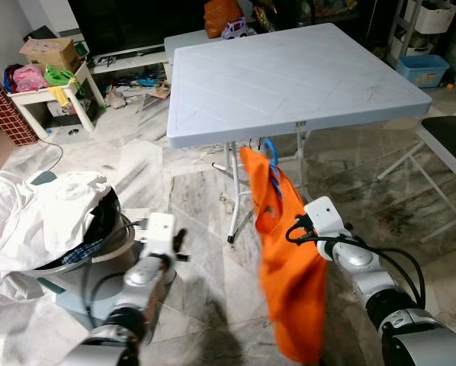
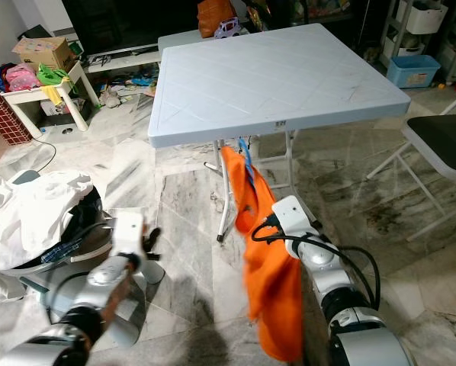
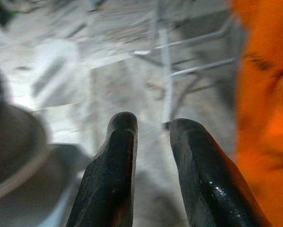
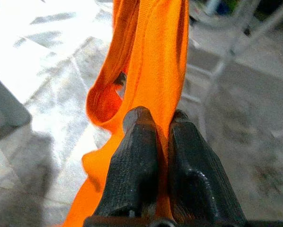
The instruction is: Hang hanger
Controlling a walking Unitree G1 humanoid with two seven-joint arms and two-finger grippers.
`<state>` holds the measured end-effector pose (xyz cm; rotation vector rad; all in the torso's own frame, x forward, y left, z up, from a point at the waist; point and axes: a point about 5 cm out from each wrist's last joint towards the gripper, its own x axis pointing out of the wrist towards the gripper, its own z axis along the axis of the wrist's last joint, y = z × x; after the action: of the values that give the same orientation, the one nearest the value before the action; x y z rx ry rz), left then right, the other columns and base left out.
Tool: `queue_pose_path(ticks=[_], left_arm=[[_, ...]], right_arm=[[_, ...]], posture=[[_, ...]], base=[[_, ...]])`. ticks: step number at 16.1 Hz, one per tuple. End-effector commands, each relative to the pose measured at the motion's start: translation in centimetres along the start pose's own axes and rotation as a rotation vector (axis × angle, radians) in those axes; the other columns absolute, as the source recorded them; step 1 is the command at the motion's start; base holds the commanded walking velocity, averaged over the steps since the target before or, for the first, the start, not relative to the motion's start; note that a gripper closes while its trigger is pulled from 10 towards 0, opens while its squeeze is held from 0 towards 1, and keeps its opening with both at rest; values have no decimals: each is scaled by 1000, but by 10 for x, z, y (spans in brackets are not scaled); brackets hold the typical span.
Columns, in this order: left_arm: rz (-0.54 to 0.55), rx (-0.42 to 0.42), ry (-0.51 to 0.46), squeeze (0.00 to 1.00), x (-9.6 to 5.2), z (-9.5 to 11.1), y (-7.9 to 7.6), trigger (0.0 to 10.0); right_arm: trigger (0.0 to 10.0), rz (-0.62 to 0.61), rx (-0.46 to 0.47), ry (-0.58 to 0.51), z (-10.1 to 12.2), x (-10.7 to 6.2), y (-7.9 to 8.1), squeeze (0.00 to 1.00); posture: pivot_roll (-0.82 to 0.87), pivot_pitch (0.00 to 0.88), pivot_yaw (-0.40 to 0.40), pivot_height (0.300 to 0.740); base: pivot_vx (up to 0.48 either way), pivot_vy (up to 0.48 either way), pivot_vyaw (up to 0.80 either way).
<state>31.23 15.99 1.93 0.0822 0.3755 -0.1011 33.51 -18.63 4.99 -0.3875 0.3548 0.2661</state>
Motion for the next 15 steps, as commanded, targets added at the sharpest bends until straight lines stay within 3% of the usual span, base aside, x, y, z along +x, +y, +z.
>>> queue_pose_path(ticks=[1,3,6,7,8,9,10,11,14,15], left_arm=[[56,39,32,1000,-5,-9,16,10000],[137,14,80,1000,-11,-19,36,10000],[222,90,81,1000,-16,-19,55,10000],[244,76,104,1000,-17,-23,59,10000],[252,-42,127,1000,-18,-27,57,10000],[237,-75,135,773,-17,-28,54,10000],[207,-92,154,0,-14,-29,45,10000],[199,-95,165,0,-14,-31,41,10000],[50,-149,210,0,-9,-36,5,10000],[30,-155,226,0,-10,-38,1,10000]], right_arm=[[10000,-58,17,2,7,3,-5,0],[10000,-147,51,74,-6,0,-11,0],[10000,-262,217,158,-23,-5,-17,0],[10000,-272,257,177,-26,-5,-15,0],[10000,-285,288,212,-32,-6,-11,0],[10000,-289,316,225,-35,-7,-9,0],[10000,-300,395,261,-41,-9,-6,0],[10000,-303,418,282,-44,-9,-4,0],[10000,-228,298,348,-48,-8,12,0],[10000,-225,296,355,-50,-9,13,0]], posture=[[-84,0,109,740],[-81,0,105,740],[-84,0,102,740],[-86,0,104,740],[-91,0,115,740],[-89,0,117,740],[-85,0,113,740],[-82,0,105,740],[-86,0,92,740],[-86,0,92,740]], base=[[0,0,0],[0,0,0],[0,0,0],[0,0,0],[0,0,0],[0,0,0],[0,0,0],[0,0,0],[0,0,0],[0,0,0]])
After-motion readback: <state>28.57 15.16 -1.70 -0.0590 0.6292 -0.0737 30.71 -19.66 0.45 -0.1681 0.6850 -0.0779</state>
